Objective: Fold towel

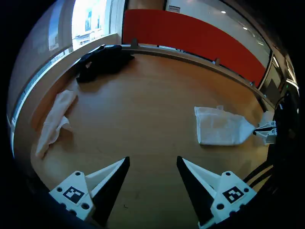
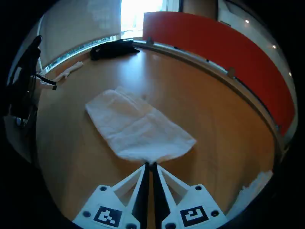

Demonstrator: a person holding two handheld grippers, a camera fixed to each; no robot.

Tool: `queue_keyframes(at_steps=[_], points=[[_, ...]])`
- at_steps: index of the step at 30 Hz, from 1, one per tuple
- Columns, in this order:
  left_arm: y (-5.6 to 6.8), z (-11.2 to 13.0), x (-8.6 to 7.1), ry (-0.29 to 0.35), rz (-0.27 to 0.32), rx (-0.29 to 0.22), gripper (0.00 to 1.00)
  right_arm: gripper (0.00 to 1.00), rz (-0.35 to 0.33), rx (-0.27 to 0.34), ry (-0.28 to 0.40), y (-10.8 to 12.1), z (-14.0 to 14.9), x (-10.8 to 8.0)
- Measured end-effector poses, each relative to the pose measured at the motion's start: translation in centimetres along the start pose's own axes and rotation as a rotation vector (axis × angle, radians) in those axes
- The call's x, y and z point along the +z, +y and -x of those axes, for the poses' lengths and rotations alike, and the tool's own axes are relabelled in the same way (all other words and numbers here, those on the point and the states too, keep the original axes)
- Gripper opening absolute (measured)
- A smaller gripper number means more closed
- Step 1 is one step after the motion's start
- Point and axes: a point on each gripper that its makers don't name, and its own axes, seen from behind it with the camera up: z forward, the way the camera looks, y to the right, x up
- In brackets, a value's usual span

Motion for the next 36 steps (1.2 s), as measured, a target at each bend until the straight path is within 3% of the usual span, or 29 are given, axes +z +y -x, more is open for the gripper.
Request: queue_keyframes(at_steps=[15, 27, 36], points=[[-0.1, 0.1, -0.7, 0.023, 0.005, -0.029, 0.91, 0.06, -0.033, -0.193, 0.107, -2.2, -9.6, 0.0], [-0.4, 0.4, -1.4, 0.032, 0.005, -0.043, 0.91, 0.06, -0.073, -0.265, 0.115, -4.3, -11.7, 1.2], [-1.1, 0.6, -2.1, 0.05, -0.013, -0.062, 0.91, 0.06, -0.152, -0.357, 0.097, -7.2, -13.5, 3.4]])
